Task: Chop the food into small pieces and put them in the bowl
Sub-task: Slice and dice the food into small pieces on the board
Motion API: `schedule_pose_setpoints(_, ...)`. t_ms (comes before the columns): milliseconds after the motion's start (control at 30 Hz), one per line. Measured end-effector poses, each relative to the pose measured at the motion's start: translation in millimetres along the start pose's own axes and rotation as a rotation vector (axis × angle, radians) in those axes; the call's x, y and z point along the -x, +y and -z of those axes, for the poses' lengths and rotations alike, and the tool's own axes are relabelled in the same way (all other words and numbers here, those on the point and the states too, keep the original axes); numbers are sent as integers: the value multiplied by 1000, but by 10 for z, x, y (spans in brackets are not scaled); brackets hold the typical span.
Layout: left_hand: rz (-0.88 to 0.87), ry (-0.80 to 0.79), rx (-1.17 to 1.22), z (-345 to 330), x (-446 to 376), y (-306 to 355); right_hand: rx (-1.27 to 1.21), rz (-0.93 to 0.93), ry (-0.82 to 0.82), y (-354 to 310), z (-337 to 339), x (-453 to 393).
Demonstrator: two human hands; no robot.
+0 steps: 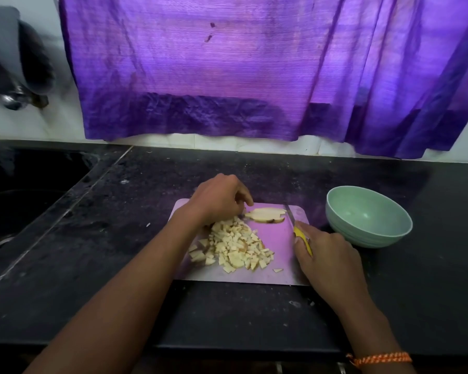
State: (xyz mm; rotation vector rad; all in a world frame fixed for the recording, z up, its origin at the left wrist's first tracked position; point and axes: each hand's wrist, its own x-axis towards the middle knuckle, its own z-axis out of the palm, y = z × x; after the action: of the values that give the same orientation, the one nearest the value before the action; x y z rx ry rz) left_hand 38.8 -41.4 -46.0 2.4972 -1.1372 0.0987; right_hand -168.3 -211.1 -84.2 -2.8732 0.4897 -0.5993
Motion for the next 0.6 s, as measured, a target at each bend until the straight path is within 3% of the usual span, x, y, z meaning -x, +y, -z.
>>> schedule_pose_setpoints(600,-6,41,36,-166,-41,67,-2,21,-30,-29,11,-25)
